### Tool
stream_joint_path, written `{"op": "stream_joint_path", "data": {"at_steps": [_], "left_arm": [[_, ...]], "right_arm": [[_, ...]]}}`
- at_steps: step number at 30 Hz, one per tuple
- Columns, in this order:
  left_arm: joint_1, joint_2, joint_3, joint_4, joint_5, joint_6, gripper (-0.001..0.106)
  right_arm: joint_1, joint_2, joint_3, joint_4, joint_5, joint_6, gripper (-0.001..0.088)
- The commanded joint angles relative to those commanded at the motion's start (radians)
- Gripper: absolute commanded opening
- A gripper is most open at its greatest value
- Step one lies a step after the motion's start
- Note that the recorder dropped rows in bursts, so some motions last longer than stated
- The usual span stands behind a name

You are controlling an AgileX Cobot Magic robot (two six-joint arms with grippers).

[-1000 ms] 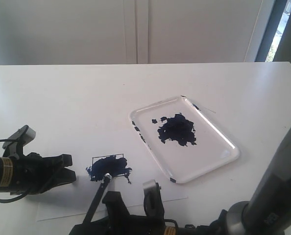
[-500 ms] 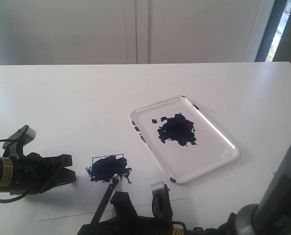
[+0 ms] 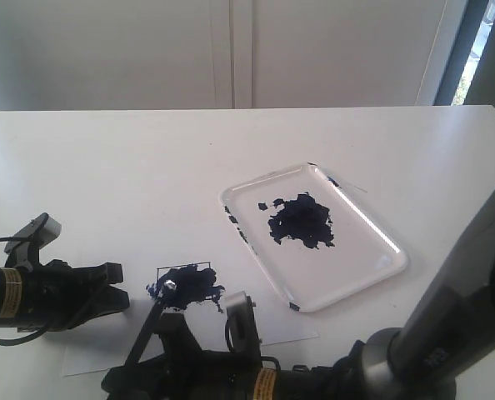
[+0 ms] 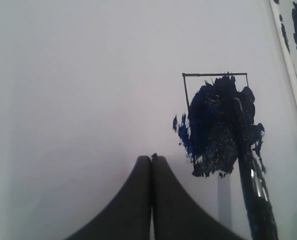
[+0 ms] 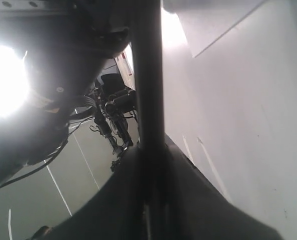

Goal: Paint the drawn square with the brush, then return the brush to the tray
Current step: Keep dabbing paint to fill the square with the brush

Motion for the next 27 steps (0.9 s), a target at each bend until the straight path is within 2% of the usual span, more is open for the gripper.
{"op": "stream_joint_path", "data": {"at_steps": [7, 12, 27], "left_arm": [[0.000, 0.000, 0.000, 0.003, 0.000, -0.003, 0.000], [0.000, 0.000, 0.000, 0.003, 0.000, -0.003, 0.000], [0.000, 0.000, 0.000, 0.010, 0.000, -0.004, 0.000]], "right_arm": [[0.000, 0.002, -0.045, -0.018, 0.000, 0.000, 0.0000], [0.000, 0.002, -0.115, -0.054, 0.073, 0.029, 0.0000], [0.000, 0.002, -0.116, -0.068, 0.133, 0.045, 0.0000]]}}
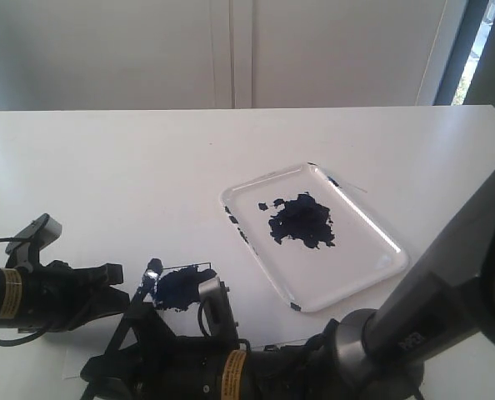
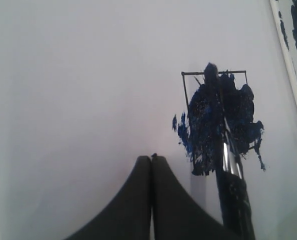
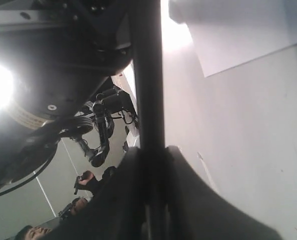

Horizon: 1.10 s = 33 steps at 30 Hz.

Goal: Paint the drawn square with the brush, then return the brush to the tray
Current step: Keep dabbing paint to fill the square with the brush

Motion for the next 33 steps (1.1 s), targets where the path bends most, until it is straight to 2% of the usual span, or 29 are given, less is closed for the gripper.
{"op": "stream_joint_path", "data": {"at_steps": [8, 15, 21, 26, 33], "left_arm": [[0.000, 0.000, 0.000, 0.000, 0.000, 0.000, 0.000], [0.000, 0.000, 0.000, 0.002, 0.000, 0.000, 0.000], [0.000, 0.000, 0.000, 0.010, 0.000, -0.003, 0.000], [0.000, 0.000, 0.000, 0.010, 0.000, -0.006, 0.000], [0.000, 0.000, 0.000, 0.010, 0.000, -0.006, 0.000]], "right_arm": [[0.000, 0.000, 0.004, -0.006, 0.037, 0.034, 0.0000], [0.000, 0.000, 0.004, 0.056, -0.070, 0.079, 0.0000], [0.000, 0.000, 0.011, 0.088, -0.092, 0.086, 0.0000], [0.000, 0.000, 0.112, 0.200, -0.133, 0.086, 0.0000], [-0.001, 0.000, 0.207, 0.229, -0.133, 0.059, 0.0000]]}}
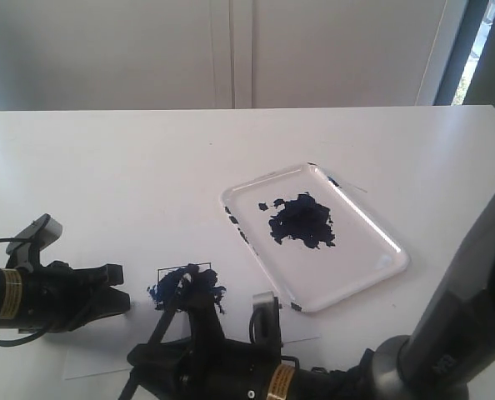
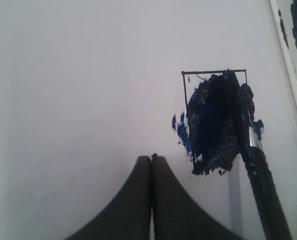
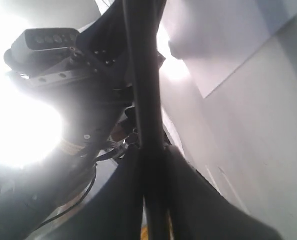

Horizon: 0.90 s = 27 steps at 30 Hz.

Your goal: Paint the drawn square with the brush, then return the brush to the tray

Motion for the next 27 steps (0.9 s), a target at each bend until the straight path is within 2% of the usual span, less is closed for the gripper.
{"op": "stream_joint_path", "data": {"at_steps": [13, 21, 27], "left_arm": [[0.000, 0.000, 0.000, 0.006, 0.000, -0.001, 0.000], [0.000, 0.000, 0.000, 0.015, 0.000, -0.001, 0.000], [0.000, 0.000, 0.000, 0.018, 0.000, -0.001, 0.000]], "right_arm": [[-0.049, -0.004, 0.041, -0.005, 0.000, -0.036, 0.0000], [-0.123, -0.004, 0.041, -0.024, 0.000, -0.036, 0.0000], [-0.125, -0.006, 0.041, -0.054, 0.000, -0.037, 0.0000]]}}
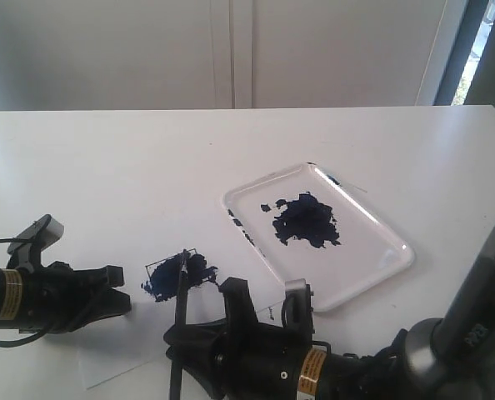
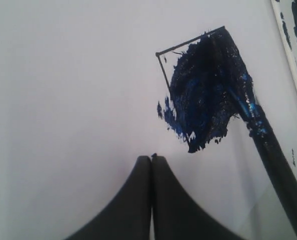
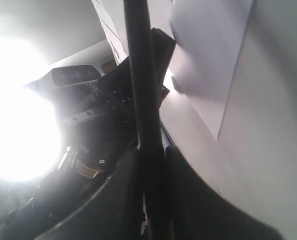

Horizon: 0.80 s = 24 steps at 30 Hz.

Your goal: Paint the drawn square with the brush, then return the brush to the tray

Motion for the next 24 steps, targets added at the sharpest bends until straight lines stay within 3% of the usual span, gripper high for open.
{"op": "stream_joint_path", "data": {"at_steps": [24], "left_arm": [[0.000, 0.000, 0.000, -0.013, 0.007, 0.000, 0.000]], "right_arm": [[0.000, -0.174, 0.082, -0.166, 0.000, -0.051, 0.0000]]}}
